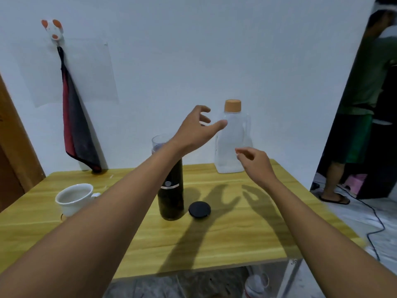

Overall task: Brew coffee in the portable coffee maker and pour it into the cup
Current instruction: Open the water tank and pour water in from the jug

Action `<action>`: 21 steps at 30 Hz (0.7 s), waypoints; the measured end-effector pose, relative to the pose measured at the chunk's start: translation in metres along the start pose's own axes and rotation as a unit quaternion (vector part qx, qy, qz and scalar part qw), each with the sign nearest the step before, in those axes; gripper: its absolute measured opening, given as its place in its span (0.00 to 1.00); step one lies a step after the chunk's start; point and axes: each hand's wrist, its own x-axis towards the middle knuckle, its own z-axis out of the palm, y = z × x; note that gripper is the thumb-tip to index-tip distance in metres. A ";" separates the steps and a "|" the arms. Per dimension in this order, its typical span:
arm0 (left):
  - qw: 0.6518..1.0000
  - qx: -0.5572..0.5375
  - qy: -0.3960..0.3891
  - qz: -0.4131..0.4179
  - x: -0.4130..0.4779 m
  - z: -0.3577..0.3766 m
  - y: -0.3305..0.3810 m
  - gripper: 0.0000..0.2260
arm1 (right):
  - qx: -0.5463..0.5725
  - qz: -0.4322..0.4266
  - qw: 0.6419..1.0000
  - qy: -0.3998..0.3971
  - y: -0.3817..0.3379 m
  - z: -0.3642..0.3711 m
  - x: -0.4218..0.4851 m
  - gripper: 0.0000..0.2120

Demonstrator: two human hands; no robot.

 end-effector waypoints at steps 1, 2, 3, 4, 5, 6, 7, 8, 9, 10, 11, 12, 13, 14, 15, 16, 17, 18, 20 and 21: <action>0.999 -0.001 -0.025 -0.031 0.010 0.005 -0.004 0.32 | 0.018 0.017 1.000 0.018 0.002 -0.007 0.009 0.10; 0.998 0.000 -0.042 -0.056 0.023 0.013 -0.009 0.34 | 0.034 0.036 0.998 0.033 0.006 -0.015 0.019 0.10; 0.996 0.000 -0.051 -0.076 0.034 0.019 -0.015 0.36 | 0.047 0.055 0.996 0.042 0.010 -0.020 0.027 0.10; 0.994 0.002 -0.055 -0.092 0.047 0.027 -0.021 0.38 | 0.052 0.071 0.995 0.046 0.016 -0.025 0.037 0.11; 0.992 0.001 -0.058 -0.110 0.058 0.033 -0.027 0.39 | 0.051 0.085 0.994 0.043 0.021 -0.028 0.045 0.11; 0.990 0.001 -0.060 -0.127 0.071 0.041 -0.033 0.40 | 0.049 0.098 0.993 0.036 0.027 -0.031 0.054 0.12; 0.988 -0.001 -0.062 -0.143 0.085 0.049 -0.038 0.41 | 0.045 0.109 0.993 0.026 0.034 -0.033 0.066 0.14; 0.986 -0.002 -0.062 -0.155 0.096 0.055 -0.043 0.43 | 0.039 0.119 0.992 0.014 0.039 -0.032 0.075 0.16; 0.985 -0.004 -0.063 -0.161 0.110 0.063 -0.048 0.44 | 0.034 0.126 0.991 0.005 0.045 -0.032 0.088 0.17; 0.985 -0.007 -0.062 -0.162 0.122 0.069 -0.053 0.45 | 0.029 0.131 0.991 -0.004 0.050 -0.030 0.098 0.19; 0.985 -0.012 -0.060 -0.161 0.136 0.077 -0.058 0.46 | 0.023 0.132 0.991 -0.007 0.056 -0.028 0.111 0.20; 0.985 -0.017 -0.059 -0.159 0.147 0.083 -0.062 0.47 | 0.017 0.130 0.991 -0.008 0.061 -0.025 0.121 0.21; 0.985 -0.021 -0.058 -0.159 0.157 0.090 -0.067 0.48 | 0.010 0.127 0.992 -0.006 0.067 -0.020 0.132 0.23; 0.986 -0.024 -0.056 -0.158 0.168 0.097 -0.073 0.49 | 0.005 0.123 0.992 -0.006 0.074 -0.017 0.144 0.24; 0.986 -0.027 -0.054 -0.158 0.178 0.103 -0.079 0.50 | 0.003 0.119 0.993 -0.010 0.080 -0.012 0.156 0.26; 0.985 -0.032 -0.054 -0.159 0.185 0.107 -0.084 0.50 | 0.004 0.116 0.993 -0.017 0.083 -0.008 0.163 0.28; 0.985 -0.039 -0.059 -0.159 0.193 0.112 -0.091 0.50 | 0.008 0.113 0.993 -0.025 0.089 -0.004 0.172 0.28; 0.984 -0.047 -0.063 -0.159 0.199 0.115 -0.097 0.49 | 0.009 0.107 0.994 -0.032 0.092 0.000 0.178 0.28; 0.984 -0.058 -0.070 -0.156 0.206 0.118 -0.108 0.46 | -0.004 0.088 0.996 -0.026 0.098 0.006 0.186 0.25; 0.984 -0.061 -0.073 -0.154 0.209 0.119 -0.111 0.45 | -0.014 0.079 0.997 -0.012 0.101 0.008 0.190 0.22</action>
